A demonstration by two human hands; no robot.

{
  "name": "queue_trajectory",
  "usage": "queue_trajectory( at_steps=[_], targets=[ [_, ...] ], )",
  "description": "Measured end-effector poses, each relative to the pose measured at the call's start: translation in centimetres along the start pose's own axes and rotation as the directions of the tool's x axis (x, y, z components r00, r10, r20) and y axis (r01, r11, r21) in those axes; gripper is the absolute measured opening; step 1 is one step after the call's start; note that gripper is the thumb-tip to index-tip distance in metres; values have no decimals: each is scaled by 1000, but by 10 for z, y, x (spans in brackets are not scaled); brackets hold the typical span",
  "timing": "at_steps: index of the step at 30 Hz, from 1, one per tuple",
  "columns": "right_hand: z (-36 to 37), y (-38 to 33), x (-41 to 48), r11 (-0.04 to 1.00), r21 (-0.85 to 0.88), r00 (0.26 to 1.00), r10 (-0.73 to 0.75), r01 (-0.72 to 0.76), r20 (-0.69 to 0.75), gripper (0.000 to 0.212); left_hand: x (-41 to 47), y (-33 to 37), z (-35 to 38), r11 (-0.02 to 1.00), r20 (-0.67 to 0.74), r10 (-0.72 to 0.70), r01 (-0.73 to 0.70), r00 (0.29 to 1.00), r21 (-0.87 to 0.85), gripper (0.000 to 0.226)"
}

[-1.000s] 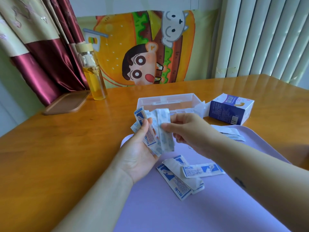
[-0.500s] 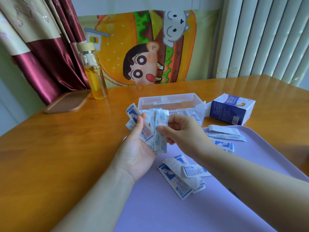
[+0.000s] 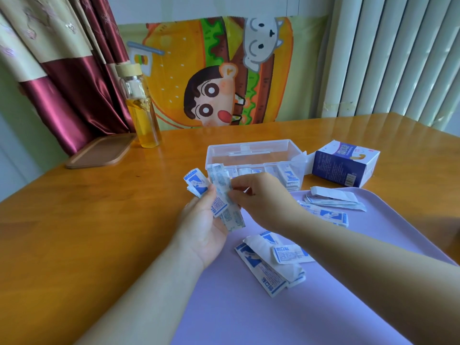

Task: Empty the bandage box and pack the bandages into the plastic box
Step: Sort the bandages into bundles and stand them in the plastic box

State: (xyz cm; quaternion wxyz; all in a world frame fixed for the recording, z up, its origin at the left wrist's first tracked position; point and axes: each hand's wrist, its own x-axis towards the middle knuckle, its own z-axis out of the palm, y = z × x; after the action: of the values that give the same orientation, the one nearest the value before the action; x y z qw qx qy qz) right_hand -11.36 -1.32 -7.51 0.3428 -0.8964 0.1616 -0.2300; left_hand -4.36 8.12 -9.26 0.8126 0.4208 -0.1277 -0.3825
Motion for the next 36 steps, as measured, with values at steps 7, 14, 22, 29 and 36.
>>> queue_trajectory(
  at_steps=[7, 14, 22, 29, 36],
  targets=[
    [-11, 7, 9, 987, 125, 994, 104, -100, -24, 5, -5, -3, 4, 986, 99, -153, 146, 983, 74, 21],
    [-27, 5, 15, 967, 209, 987, 128, -146, 97, 10, -13, -5, 8, 948, 163, -265, 226, 950, 226, 15],
    [-28, 23, 18, 860, 456, 960, 278, -230, -41, 15, -5, -1, 5, 976, -48, -211, 213, 976, 51, 19],
    [-40, 39, 5, 927, -112, 931, 363, -358, 35, 29, 6, 7, -6, 986, -279, -161, 142, 947, -86, 14],
    [-78, 13, -31, 782, -621, 720, 399, 56, 567, 46, 1, 10, -7, 731, 79, 22, -70, 997, 679, 14]
  ],
)
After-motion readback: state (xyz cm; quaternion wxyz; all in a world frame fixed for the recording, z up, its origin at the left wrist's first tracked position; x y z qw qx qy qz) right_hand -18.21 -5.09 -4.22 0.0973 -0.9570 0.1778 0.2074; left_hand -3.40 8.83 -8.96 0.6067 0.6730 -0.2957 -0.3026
